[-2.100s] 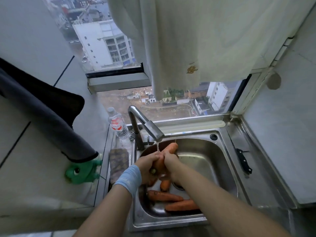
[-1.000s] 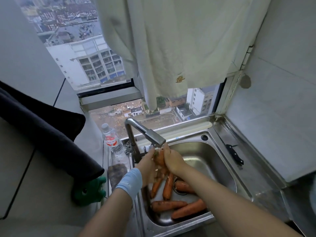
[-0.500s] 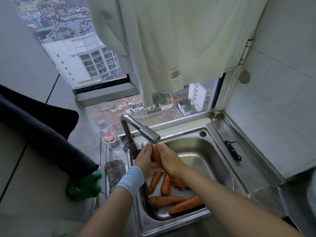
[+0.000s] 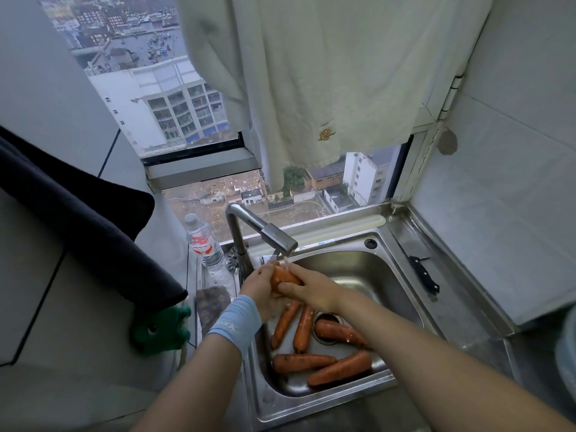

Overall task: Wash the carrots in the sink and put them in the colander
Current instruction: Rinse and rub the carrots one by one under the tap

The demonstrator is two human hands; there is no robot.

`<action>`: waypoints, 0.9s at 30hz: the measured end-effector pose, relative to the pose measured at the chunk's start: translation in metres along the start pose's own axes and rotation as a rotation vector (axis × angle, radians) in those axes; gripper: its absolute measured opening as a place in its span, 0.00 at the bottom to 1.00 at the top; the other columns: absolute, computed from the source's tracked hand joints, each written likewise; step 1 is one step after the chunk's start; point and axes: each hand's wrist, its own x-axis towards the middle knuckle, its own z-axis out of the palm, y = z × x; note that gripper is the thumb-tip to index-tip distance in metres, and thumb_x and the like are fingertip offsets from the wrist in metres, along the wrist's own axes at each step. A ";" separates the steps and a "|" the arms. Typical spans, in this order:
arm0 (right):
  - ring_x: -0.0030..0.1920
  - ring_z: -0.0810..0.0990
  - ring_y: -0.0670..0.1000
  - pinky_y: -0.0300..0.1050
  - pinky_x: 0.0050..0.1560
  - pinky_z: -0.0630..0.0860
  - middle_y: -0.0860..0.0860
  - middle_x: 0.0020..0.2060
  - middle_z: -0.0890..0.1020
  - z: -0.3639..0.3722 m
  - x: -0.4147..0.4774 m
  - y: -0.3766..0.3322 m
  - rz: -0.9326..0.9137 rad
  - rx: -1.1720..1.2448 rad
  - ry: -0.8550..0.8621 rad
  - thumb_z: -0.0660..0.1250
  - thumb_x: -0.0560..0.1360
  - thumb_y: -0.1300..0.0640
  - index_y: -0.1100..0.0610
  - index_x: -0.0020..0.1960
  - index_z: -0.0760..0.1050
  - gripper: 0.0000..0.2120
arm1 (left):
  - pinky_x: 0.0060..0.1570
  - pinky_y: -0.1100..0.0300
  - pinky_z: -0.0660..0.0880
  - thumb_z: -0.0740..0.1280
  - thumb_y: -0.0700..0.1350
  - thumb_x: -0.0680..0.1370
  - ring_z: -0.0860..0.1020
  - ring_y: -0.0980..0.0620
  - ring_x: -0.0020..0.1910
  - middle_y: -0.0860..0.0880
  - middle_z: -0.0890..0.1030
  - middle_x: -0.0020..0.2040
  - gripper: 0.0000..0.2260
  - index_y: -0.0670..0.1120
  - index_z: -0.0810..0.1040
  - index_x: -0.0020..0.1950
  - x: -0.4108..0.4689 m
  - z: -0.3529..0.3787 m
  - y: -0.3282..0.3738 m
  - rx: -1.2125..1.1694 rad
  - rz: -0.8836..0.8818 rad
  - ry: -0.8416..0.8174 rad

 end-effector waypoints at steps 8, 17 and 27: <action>0.65 0.78 0.51 0.45 0.59 0.71 0.48 0.64 0.82 0.003 -0.002 -0.006 -0.035 -0.247 0.231 0.49 0.87 0.44 0.45 0.67 0.78 0.21 | 0.35 0.48 0.82 0.69 0.50 0.80 0.83 0.38 0.46 0.35 0.82 0.56 0.17 0.40 0.76 0.63 0.009 0.004 -0.008 0.071 0.018 0.034; 0.59 0.80 0.58 0.50 0.55 0.72 0.53 0.58 0.84 -0.001 -0.005 0.000 0.024 -0.421 0.304 0.46 0.86 0.43 0.47 0.60 0.77 0.21 | 0.40 0.46 0.84 0.63 0.42 0.84 0.83 0.40 0.46 0.35 0.80 0.58 0.14 0.39 0.71 0.68 0.007 0.002 -0.007 0.007 -0.021 -0.191; 0.58 0.81 0.52 0.48 0.56 0.73 0.48 0.57 0.83 0.007 -0.006 -0.002 -0.065 -0.473 0.266 0.49 0.86 0.45 0.46 0.62 0.75 0.17 | 0.46 0.44 0.83 0.73 0.56 0.70 0.84 0.39 0.52 0.40 0.83 0.55 0.17 0.49 0.80 0.55 0.024 -0.002 -0.018 0.196 0.112 0.123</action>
